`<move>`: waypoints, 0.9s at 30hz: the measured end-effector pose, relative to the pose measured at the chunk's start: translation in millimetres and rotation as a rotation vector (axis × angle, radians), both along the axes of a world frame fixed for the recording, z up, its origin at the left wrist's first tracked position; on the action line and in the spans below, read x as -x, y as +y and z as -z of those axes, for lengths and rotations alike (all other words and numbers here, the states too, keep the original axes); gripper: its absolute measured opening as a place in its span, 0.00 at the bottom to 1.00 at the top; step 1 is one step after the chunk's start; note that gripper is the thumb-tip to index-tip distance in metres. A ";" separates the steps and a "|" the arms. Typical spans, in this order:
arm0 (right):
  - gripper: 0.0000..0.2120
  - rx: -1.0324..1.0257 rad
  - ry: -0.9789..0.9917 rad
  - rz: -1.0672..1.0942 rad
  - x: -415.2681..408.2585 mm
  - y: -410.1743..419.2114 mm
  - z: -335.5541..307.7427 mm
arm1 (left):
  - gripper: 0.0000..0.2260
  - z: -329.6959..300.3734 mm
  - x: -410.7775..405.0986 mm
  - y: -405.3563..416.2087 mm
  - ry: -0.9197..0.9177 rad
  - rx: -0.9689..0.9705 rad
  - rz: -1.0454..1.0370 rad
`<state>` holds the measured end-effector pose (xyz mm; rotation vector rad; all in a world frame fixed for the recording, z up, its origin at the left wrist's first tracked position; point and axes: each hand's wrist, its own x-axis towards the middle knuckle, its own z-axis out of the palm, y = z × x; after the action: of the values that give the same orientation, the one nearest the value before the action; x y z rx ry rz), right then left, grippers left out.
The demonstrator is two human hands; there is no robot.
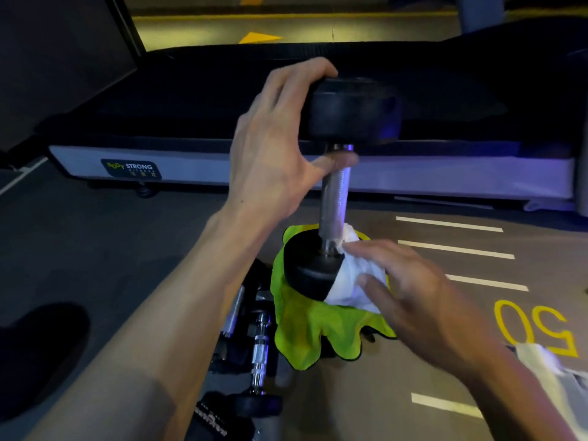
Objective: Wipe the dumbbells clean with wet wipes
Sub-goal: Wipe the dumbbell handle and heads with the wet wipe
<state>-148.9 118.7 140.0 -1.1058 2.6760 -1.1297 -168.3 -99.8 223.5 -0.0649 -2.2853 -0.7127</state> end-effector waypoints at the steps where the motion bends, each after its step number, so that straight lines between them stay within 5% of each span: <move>1: 0.20 -0.004 0.000 0.021 6.5 -0.4 -3.3 | 0.39 -0.8 3.4 0.7 -0.011 -0.004 -0.001; 9: 0.08 0.035 -0.065 0.012 31.3 4.3 -10.0 | 0.40 0.0 28.2 -3.1 -0.034 -0.021 0.006; 13: 0.04 0.274 -0.018 0.153 33.6 -5.3 -17.5 | 0.41 2.0 34.8 -9.1 -0.044 -0.019 0.011; 16: 0.11 0.394 0.173 0.272 38.0 -17.4 -27.5 | 0.41 3.9 36.2 -11.0 -0.035 -0.027 0.024; 20: 0.06 0.288 0.418 0.221 46.3 -38.0 -27.3 | 0.41 7.5 39.8 -11.5 -0.023 -0.024 0.037; 24: 0.06 0.086 0.189 -0.129 54.5 -43.2 -18.6 | 0.40 8.8 40.1 -12.9 -0.008 -0.026 0.052; 27: 0.10 -0.003 -0.008 -0.182 54.0 -33.3 -22.7 | 0.40 9.6 39.3 -16.7 -0.012 -0.027 0.055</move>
<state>-202.8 85.4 162.8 -1.3105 2.5078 -1.0960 -207.6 -116.5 213.9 -0.1115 -2.2928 -0.7739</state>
